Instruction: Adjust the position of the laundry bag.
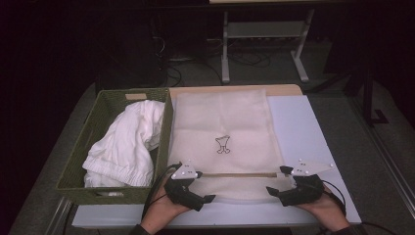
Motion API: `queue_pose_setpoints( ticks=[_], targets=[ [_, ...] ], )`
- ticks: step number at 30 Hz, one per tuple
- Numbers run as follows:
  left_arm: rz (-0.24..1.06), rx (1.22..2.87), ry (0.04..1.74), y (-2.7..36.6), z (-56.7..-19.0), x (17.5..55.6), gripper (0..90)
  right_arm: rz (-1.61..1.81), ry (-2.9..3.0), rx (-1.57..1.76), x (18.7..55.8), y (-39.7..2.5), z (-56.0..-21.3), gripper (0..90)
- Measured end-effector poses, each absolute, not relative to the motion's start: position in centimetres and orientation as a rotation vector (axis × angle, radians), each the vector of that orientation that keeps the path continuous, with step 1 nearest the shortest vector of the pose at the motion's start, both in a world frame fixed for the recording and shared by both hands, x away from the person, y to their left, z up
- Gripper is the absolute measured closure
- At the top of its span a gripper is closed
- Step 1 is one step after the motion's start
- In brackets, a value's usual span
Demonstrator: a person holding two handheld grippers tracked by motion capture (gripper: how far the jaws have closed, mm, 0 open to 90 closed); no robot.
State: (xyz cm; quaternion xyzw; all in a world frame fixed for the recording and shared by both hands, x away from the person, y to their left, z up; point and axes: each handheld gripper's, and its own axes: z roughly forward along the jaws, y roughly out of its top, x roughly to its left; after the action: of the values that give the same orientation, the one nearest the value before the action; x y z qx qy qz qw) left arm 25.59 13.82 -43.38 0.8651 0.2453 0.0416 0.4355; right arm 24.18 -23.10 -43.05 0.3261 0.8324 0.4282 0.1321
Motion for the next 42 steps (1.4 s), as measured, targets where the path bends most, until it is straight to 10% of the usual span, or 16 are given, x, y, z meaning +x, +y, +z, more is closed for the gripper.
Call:
queue_pose_setpoints(
  ticks=[42],
  targets=[
    [0.139, 2.153, 0.629, 13.9, -43.5, 25.7, 11.9, 1.288, 2.332, 0.948, 28.6, -21.9, -41.8, 13.3]
  ],
)
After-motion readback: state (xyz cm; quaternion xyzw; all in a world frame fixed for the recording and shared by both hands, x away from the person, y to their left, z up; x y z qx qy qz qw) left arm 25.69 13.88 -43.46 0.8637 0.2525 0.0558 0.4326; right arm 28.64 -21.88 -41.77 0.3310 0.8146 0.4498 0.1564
